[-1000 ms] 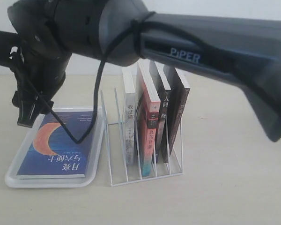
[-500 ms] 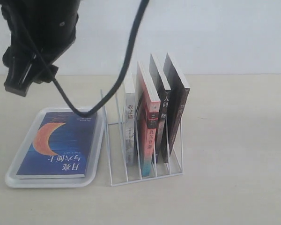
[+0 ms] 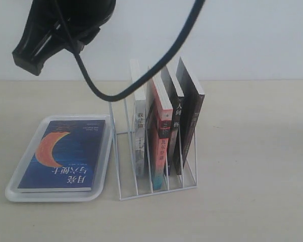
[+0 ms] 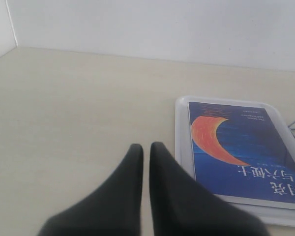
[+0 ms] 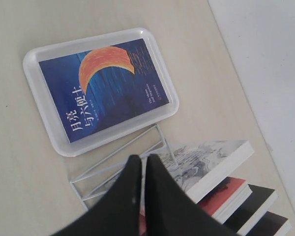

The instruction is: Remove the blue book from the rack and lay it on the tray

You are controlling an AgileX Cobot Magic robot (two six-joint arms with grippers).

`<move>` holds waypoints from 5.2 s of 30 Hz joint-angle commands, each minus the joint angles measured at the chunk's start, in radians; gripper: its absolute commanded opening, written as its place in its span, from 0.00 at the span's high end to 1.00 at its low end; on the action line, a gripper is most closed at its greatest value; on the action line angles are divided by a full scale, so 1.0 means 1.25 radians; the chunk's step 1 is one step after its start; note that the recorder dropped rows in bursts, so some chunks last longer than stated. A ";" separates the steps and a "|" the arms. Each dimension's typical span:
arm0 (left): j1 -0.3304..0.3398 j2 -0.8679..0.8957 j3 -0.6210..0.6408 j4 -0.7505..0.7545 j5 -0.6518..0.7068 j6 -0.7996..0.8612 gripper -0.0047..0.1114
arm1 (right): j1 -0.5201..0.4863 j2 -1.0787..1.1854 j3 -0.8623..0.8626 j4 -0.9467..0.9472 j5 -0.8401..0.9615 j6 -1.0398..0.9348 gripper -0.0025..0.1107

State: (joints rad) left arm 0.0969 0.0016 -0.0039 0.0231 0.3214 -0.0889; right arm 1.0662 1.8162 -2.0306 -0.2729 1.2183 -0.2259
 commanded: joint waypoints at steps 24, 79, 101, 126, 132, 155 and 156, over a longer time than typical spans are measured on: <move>-0.004 -0.001 0.003 0.001 -0.003 -0.006 0.92 | 0.000 -0.119 0.157 -0.049 0.002 0.048 0.98; -0.004 -0.001 0.003 0.001 -0.003 -0.006 0.92 | -0.430 -0.676 1.050 0.127 -0.758 0.580 0.98; -0.004 -0.001 0.003 0.001 -0.003 -0.006 0.92 | -0.777 -1.360 1.532 0.251 -0.794 0.548 0.98; -0.004 -0.001 0.003 0.001 -0.003 -0.006 0.92 | -0.774 -1.434 1.624 0.251 -0.843 0.391 0.98; -0.004 -0.001 0.003 0.001 -0.003 -0.006 0.92 | -0.774 -1.453 1.624 0.251 -0.759 0.315 0.98; -0.004 -0.001 0.003 0.001 -0.003 -0.006 0.92 | -0.783 -1.453 1.624 0.231 -0.687 0.158 0.98; -0.004 -0.001 0.003 0.001 -0.003 -0.006 0.92 | -0.791 -1.453 1.624 0.231 -0.687 0.158 0.98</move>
State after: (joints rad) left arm 0.0969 0.0016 -0.0039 0.0231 0.3214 -0.0889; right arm 0.0961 0.0042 0.0006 0.0230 0.3605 -0.0298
